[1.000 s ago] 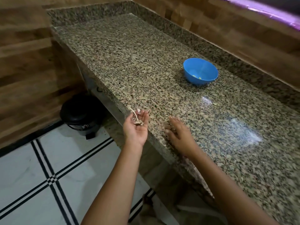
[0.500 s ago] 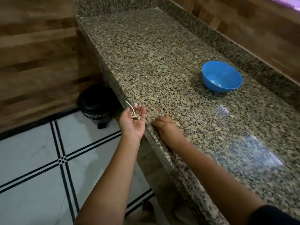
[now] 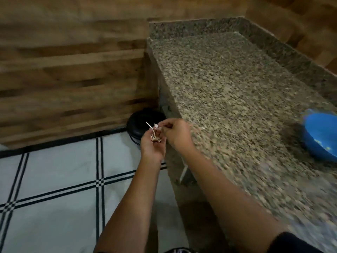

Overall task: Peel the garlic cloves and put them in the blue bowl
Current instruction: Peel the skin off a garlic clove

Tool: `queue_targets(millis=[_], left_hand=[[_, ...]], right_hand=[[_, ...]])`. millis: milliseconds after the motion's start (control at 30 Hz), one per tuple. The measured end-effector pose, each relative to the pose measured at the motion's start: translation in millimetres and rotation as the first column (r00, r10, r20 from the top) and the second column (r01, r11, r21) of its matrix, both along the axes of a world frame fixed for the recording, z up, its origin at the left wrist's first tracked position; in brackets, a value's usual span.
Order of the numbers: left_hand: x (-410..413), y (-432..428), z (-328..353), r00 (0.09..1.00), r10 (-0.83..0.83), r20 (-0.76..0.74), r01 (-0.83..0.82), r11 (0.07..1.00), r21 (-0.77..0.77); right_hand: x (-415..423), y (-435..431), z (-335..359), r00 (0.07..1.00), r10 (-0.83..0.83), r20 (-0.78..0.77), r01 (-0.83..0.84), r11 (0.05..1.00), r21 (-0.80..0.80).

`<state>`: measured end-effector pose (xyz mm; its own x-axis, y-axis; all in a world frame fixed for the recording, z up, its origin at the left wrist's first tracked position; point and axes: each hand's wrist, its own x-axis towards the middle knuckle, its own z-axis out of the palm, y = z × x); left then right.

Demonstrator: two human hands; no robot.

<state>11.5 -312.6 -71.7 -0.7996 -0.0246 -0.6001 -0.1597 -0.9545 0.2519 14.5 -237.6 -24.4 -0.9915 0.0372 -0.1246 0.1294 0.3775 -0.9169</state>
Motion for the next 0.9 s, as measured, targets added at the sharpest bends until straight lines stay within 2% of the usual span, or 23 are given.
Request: queue_targets(millis=[133, 367, 533, 600, 733, 800, 900], left_hand=[[-78, -60, -34, 0.995, -0.054, 0.079, 0.063, 0.991, -0.118], [-215, -130, -76, 0.968, -0.117, 0.223, 0.152, 0.978, -0.146], [-276, -151, -121, 0.944, -0.124, 0.306, 0.178, 0.971, -0.157], [-297, -159, -137, 0.934, -0.097, 0.344, 0.159, 0.975, -0.158], [-340, -172, -174, 0.909, -0.158, 0.386, 0.236, 0.958, -0.163], [-354, -177, -198, 0.897, -0.170, 0.408, 0.280, 0.933, -0.226], [-363, -182, -227, 0.861, -0.193, 0.471, 0.324, 0.922, -0.214]], right_hand=[[-82, -54, -39, 0.986, -0.057, 0.157, 0.077, 0.990, -0.119], [-211, -111, -88, 0.908, -0.175, 0.380, 0.290, 0.917, -0.272], [-284, -130, -137, 0.837, -0.240, 0.491, 0.395, 0.887, -0.238], [-307, -138, -160, 0.817, -0.238, 0.525, 0.395, 0.895, -0.209], [-355, -155, -205, 0.767, -0.239, 0.596, 0.409, 0.897, -0.167], [-370, -159, -224, 0.763, -0.225, 0.607, 0.397, 0.903, -0.164], [-385, -162, -249, 0.773, -0.232, 0.591, 0.416, 0.888, -0.196]])
